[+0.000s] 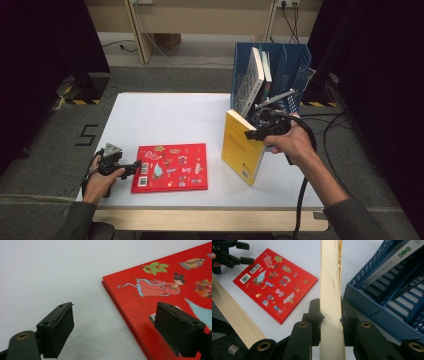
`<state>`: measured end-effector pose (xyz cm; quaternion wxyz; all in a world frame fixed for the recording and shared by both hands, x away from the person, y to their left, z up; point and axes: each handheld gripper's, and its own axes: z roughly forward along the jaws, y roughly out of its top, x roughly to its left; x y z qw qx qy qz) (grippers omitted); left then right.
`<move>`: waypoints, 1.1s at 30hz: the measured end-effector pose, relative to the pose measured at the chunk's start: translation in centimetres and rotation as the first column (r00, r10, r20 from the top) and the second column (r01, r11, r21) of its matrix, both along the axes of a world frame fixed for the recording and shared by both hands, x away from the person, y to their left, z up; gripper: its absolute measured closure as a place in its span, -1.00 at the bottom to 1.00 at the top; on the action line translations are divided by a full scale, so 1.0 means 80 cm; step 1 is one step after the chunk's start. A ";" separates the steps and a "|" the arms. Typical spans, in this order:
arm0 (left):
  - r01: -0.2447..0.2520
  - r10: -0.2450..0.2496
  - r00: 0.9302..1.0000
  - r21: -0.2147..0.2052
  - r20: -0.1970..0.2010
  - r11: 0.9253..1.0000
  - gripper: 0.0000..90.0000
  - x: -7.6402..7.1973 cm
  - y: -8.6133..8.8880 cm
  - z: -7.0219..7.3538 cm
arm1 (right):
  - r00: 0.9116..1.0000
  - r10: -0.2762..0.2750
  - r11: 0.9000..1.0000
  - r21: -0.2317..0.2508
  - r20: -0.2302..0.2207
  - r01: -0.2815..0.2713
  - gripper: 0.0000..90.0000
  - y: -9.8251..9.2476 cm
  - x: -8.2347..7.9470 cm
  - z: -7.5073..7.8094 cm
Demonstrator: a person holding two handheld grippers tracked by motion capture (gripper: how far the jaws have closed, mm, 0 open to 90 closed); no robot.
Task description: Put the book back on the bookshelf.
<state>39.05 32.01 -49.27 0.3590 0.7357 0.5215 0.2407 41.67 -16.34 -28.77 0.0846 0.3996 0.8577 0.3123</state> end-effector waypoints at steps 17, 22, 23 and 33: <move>-0.022 0.022 1.000 -0.005 -0.009 1.000 -0.68 0.003 0.007 -0.005 | 0.997 -0.017 1.000 -0.026 -0.069 0.015 0.61 -0.001 0.009 -0.004; -0.023 0.023 1.000 -0.003 -0.008 1.000 -0.68 0.003 0.007 -0.005 | 0.996 -0.024 0.999 -0.043 -0.090 0.021 0.58 0.006 0.018 -0.007; -0.023 0.023 1.000 -0.006 -0.008 1.000 -0.68 0.004 0.007 -0.005 | 0.996 -0.022 0.999 -0.048 -0.090 0.018 0.58 0.007 0.020 -0.008; -0.023 0.023 1.000 -0.010 -0.011 1.000 -0.68 0.004 0.007 -0.005 | 0.992 -0.017 0.997 -0.076 -0.126 0.008 0.56 0.018 0.030 -0.013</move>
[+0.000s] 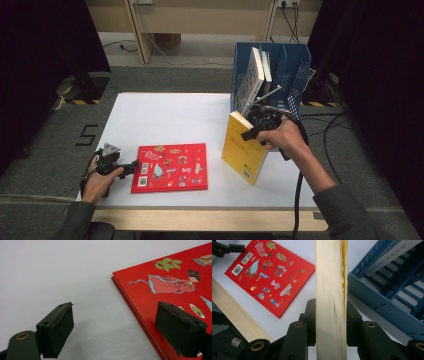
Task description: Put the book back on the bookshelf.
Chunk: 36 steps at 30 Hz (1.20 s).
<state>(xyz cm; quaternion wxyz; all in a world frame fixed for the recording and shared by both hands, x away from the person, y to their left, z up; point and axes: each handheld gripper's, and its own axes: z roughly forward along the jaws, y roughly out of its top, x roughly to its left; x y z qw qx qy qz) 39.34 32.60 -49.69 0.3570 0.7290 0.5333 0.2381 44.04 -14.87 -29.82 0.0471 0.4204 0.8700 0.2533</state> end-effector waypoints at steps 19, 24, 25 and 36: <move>0.005 -0.005 1.000 -0.046 -0.011 0.999 -0.68 0.001 0.003 -0.003 | 0.999 0.016 0.999 0.049 0.042 -0.018 0.66 -0.035 -0.014 0.012; 0.012 -0.012 1.000 -0.044 -0.006 0.999 -0.68 0.001 0.004 -0.003 | 0.996 -0.020 0.995 0.102 0.091 0.010 0.66 -0.058 -0.027 0.036; 0.012 -0.013 1.000 -0.046 -0.005 0.999 -0.68 0.002 0.004 -0.003 | 0.994 -0.032 0.994 0.109 0.104 0.021 0.66 -0.065 -0.030 0.042; 0.010 -0.011 1.000 -0.076 -0.015 0.997 -0.70 0.003 0.008 -0.006 | 0.972 -0.162 0.985 0.087 0.171 0.148 0.67 -0.126 -0.053 0.100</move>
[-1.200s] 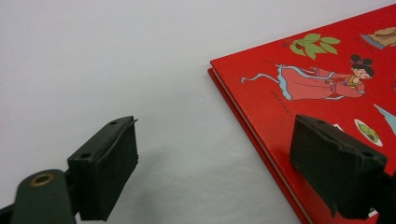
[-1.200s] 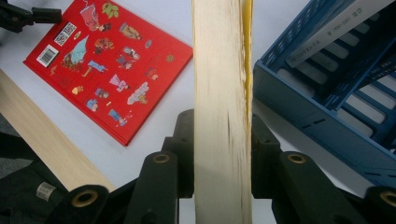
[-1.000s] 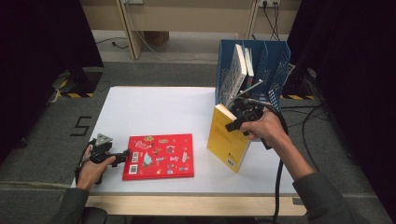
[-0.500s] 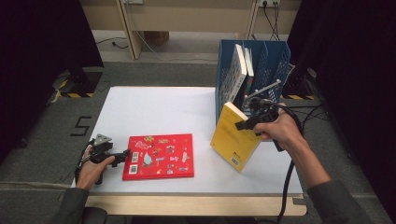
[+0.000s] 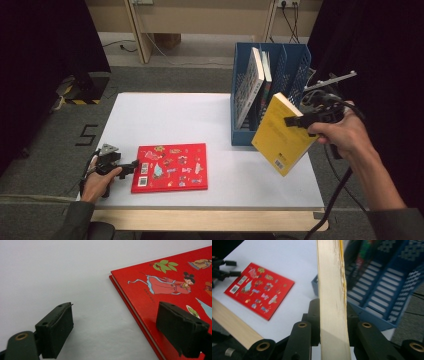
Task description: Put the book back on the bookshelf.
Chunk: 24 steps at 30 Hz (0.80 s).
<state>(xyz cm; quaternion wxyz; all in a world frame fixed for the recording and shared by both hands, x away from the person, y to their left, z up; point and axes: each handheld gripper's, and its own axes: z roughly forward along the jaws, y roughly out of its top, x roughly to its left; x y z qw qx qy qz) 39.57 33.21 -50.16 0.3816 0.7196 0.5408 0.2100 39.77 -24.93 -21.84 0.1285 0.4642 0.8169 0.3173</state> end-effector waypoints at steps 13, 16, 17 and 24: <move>-0.002 0.002 1.000 -0.002 -0.006 1.000 -0.71 0.001 -0.001 0.000 | 0.991 -0.134 0.990 -0.047 0.030 0.135 0.66 -0.033 0.029 0.040; 0.000 0.000 1.000 0.000 -0.004 1.000 -0.71 0.001 -0.001 0.000 | 0.986 -0.161 0.986 -0.046 0.041 0.163 0.67 -0.034 0.048 0.042; -0.001 0.001 1.000 -0.002 -0.005 1.000 -0.71 0.001 -0.001 0.000 | 0.985 -0.169 0.984 -0.046 0.040 0.171 0.67 -0.035 0.053 0.042; -0.005 0.005 1.000 -0.028 -0.013 1.000 -0.70 0.001 0.001 -0.002 | 0.973 -0.226 0.974 -0.018 0.049 0.227 0.67 -0.032 0.095 0.037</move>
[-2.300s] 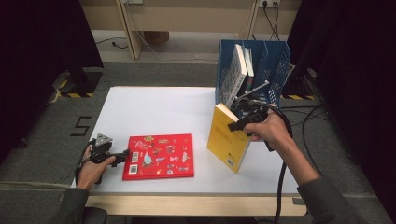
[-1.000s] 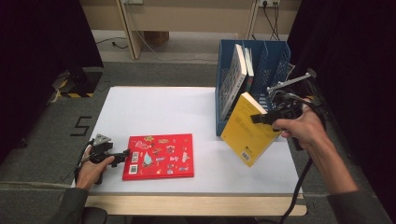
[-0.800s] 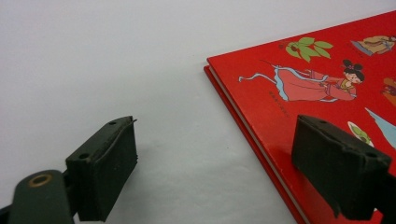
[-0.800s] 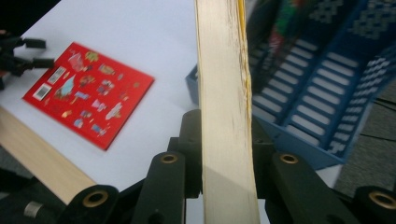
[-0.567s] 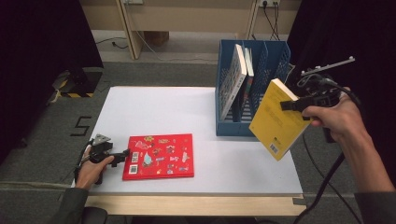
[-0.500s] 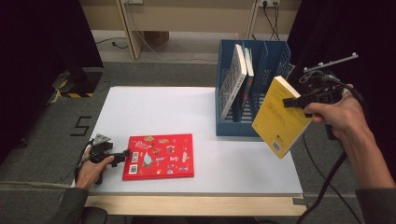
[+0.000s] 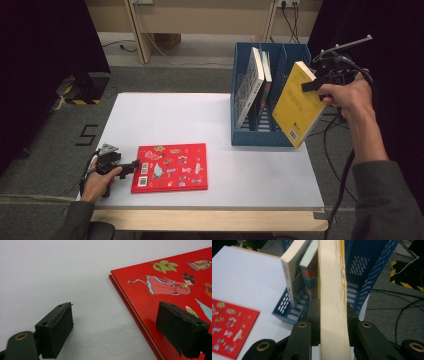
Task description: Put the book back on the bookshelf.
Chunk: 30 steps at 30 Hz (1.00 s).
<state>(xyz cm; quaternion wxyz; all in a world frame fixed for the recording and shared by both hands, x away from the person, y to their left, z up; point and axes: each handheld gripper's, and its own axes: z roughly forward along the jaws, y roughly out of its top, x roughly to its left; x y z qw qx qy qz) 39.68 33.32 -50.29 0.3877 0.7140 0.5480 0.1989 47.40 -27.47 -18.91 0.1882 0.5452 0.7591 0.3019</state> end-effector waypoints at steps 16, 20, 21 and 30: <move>0.016 -0.016 1.000 0.036 0.018 0.999 -0.67 -0.002 -0.001 0.004 | 0.997 -0.075 0.996 0.049 0.001 0.075 0.67 0.018 0.073 -0.011; -0.008 0.007 0.999 0.031 0.047 0.999 -0.67 -0.003 0.005 0.011 | 0.996 -0.090 0.994 0.059 -0.002 0.090 0.66 0.024 0.090 -0.016; -0.013 0.011 0.999 0.026 0.050 1.000 -0.67 -0.003 0.007 0.011 | 0.996 -0.092 0.994 0.055 -0.002 0.092 0.66 0.026 0.094 -0.018; -0.041 0.037 0.999 0.105 0.039 0.994 -0.67 -0.002 0.014 0.007 | 0.993 -0.118 0.991 0.063 -0.010 0.119 0.66 0.040 0.123 -0.030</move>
